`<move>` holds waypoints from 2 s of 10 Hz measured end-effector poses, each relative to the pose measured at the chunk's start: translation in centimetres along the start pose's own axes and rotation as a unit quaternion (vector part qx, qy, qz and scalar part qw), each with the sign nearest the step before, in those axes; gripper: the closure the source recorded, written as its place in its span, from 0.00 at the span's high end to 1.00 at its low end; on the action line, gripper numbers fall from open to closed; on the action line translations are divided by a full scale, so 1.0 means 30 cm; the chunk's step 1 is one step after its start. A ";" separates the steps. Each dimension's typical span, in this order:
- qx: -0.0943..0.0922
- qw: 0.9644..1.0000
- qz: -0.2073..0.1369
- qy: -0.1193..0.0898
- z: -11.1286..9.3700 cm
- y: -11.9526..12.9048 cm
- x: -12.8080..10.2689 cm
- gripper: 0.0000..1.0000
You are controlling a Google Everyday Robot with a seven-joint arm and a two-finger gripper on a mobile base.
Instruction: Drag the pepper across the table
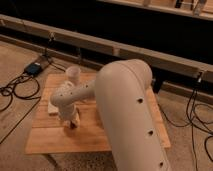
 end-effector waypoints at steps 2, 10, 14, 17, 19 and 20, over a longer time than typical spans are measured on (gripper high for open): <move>-0.001 1.000 0.000 0.002 0.007 -0.004 -0.005 0.38; 0.010 0.999 -0.015 0.045 0.004 -0.013 0.090 0.04; 0.016 0.994 -0.044 0.103 0.008 0.020 0.193 0.04; 0.027 0.988 -0.063 0.140 0.011 0.029 0.266 0.04; 0.032 0.985 -0.070 0.152 0.013 0.040 0.304 0.04; 0.037 0.984 -0.074 0.157 0.014 0.051 0.333 0.04</move>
